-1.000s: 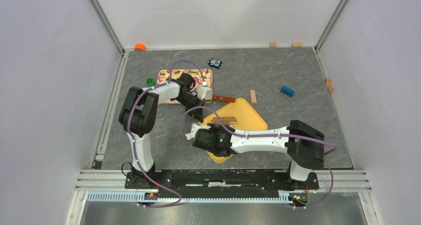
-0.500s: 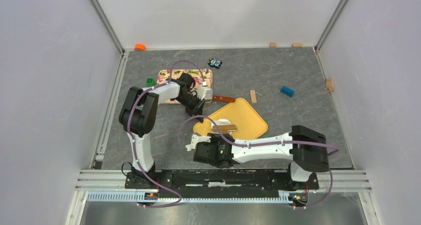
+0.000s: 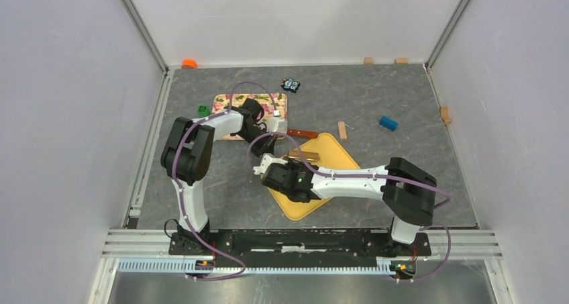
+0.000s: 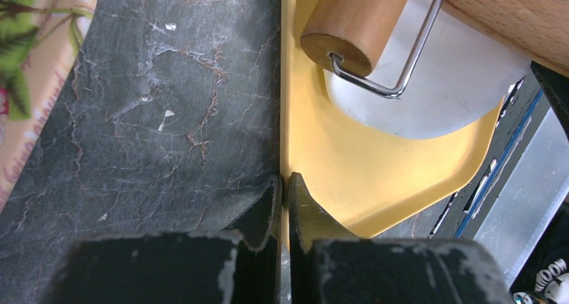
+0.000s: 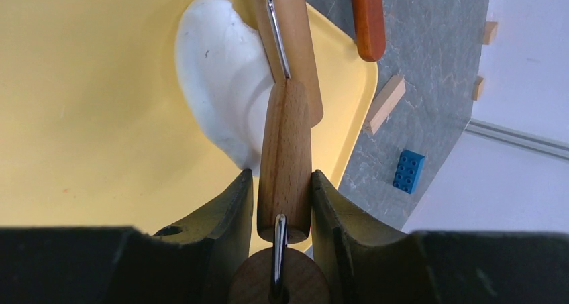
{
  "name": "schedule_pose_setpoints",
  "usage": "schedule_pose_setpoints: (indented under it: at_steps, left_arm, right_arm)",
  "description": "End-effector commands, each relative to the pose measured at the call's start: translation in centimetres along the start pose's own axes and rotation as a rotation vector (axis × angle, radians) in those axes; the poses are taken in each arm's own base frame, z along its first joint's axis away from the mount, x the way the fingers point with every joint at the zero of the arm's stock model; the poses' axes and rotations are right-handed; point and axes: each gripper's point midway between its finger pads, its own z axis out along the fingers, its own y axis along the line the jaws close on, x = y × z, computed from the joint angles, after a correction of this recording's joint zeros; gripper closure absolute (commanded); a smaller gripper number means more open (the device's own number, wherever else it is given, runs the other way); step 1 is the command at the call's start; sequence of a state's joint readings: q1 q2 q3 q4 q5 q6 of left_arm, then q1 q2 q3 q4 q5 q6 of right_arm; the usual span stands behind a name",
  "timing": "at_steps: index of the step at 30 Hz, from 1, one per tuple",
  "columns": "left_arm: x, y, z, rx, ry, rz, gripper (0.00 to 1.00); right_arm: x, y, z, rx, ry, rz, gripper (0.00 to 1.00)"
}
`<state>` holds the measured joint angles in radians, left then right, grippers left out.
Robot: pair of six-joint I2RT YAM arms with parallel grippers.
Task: Roll out the dumpling wrappers from the dough
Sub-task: Flatten out the dough on the work surface.
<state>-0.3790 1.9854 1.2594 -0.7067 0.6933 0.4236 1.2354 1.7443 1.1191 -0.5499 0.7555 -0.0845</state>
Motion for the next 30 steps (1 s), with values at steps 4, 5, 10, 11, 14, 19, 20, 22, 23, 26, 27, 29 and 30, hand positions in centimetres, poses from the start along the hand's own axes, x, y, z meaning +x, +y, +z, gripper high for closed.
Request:
schedule_pose_setpoints:
  at_steps: [4, 5, 10, 11, 14, 19, 20, 22, 23, 26, 27, 29, 30]
  left_arm:
    - [3.1, 2.3, 1.3, -0.079, 0.108, -0.046, 0.98]
    - [3.0, 2.3, 1.3, -0.079, 0.108, -0.046, 0.98]
    - [3.0, 2.3, 1.2, -0.079, 0.108, -0.047, 0.98]
    - [3.1, 2.3, 1.3, -0.078, 0.108, -0.047, 0.98]
    - [3.0, 2.3, 1.3, -0.078, 0.108, -0.048, 0.98]
    - [3.0, 2.4, 1.2, -0.082, 0.108, -0.048, 0.98]
    - [3.1, 2.4, 1.3, -0.082, 0.110, -0.048, 0.98]
    - [3.1, 2.4, 1.2, -0.083, 0.110, -0.047, 0.98]
    - [3.1, 2.4, 1.2, -0.083, 0.110, -0.049, 0.98]
    - [3.1, 2.4, 1.2, -0.082, 0.110, -0.048, 0.98]
    - [3.1, 2.4, 1.3, -0.082, 0.110, -0.048, 0.98]
    - [3.1, 2.4, 1.2, -0.082, 0.110, -0.049, 0.98]
    - [3.1, 2.4, 1.2, -0.081, 0.109, -0.050, 0.98]
  right_arm:
    - [2.7, 9.4, -4.5, -0.338, 0.060, -0.097, 1.00]
    - [2.8, 9.8, -5.2, -0.347, 0.063, -0.096, 1.00]
    - [4.0, 9.8, -6.0, -0.313, 0.097, -0.119, 1.00]
    - [4.2, 9.5, -5.8, -0.296, 0.101, -0.125, 1.00]
    - [3.5, 8.5, -5.4, -0.261, 0.094, -0.127, 1.00]
    - [1.6, 7.5, -4.5, -0.238, 0.041, -0.093, 1.00]
    - [1.2, 7.7, -4.2, -0.246, 0.026, -0.079, 1.00]
    - [1.0, 8.4, -3.7, -0.267, 0.016, -0.070, 1.00]
    - [1.1, 8.8, -3.5, -0.274, 0.018, -0.069, 1.00]
    - [1.9, 9.9, -3.5, -0.297, 0.024, -0.055, 1.00]
    - [2.1, 10.1, -3.9, -0.302, 0.026, -0.046, 1.00]
    - [2.3, 10.4, -5.2, -0.302, 0.025, -0.043, 1.00]
    - [2.3, 10.7, -6.0, -0.301, 0.022, -0.044, 1.00]
